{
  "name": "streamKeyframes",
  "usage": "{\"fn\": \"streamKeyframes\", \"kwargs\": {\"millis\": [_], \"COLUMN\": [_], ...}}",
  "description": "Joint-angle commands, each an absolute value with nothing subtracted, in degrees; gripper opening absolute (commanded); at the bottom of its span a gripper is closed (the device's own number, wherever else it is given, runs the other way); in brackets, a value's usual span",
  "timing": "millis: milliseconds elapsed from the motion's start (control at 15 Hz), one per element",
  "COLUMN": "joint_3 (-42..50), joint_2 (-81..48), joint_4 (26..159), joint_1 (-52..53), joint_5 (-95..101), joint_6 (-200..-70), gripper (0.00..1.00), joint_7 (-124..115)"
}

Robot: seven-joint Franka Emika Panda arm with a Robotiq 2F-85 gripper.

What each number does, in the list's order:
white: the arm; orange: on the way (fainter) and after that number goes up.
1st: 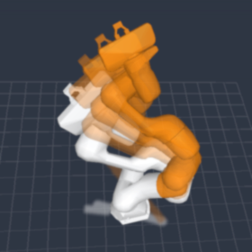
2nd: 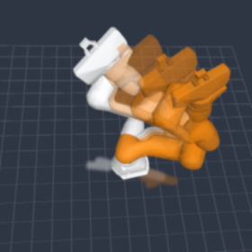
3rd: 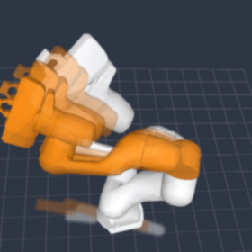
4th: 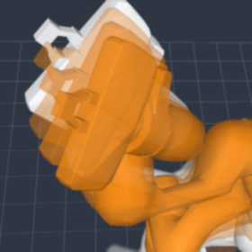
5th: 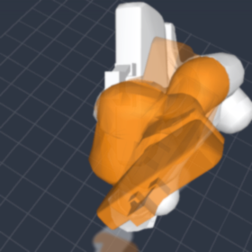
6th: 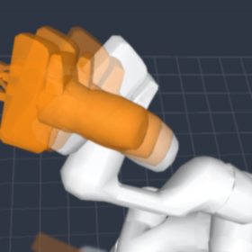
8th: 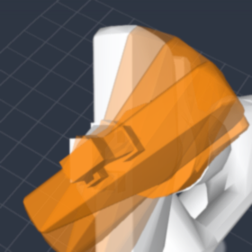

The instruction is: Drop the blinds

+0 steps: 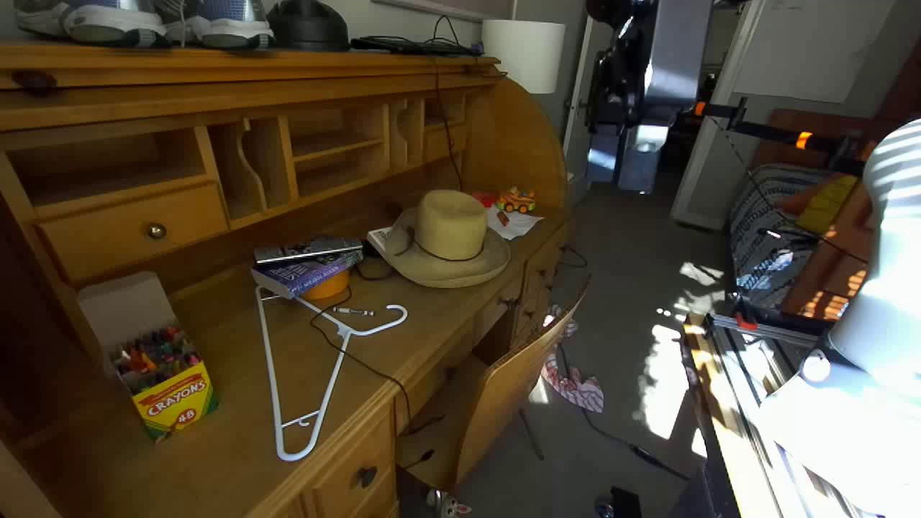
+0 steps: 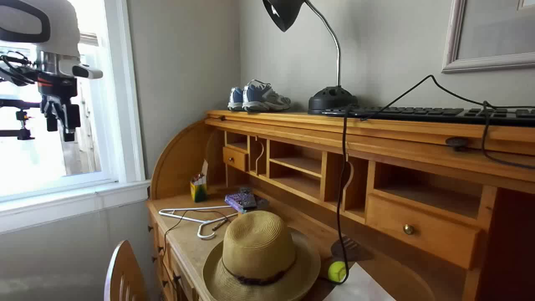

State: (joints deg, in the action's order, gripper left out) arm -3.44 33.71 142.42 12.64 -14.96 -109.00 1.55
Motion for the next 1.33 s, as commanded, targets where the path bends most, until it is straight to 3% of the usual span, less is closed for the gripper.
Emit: {"fn": "streamKeyframes", "kwargs": {"millis": [0,667,1267], "joint_3": [-4.3,-6.8,-8.6], "joint_2": [33.7,22.4,17.8], "joint_4": [142.3,121.5,116.8], "joint_1": [11.6,16.4,22.9], "joint_5": [-15.4,-13.9,-21.7], "joint_6": [-108.7,-111.0,-123.4], "gripper": [1.00,1.00,1.00], "joint_7": [2.0,20.6,40.9]}}
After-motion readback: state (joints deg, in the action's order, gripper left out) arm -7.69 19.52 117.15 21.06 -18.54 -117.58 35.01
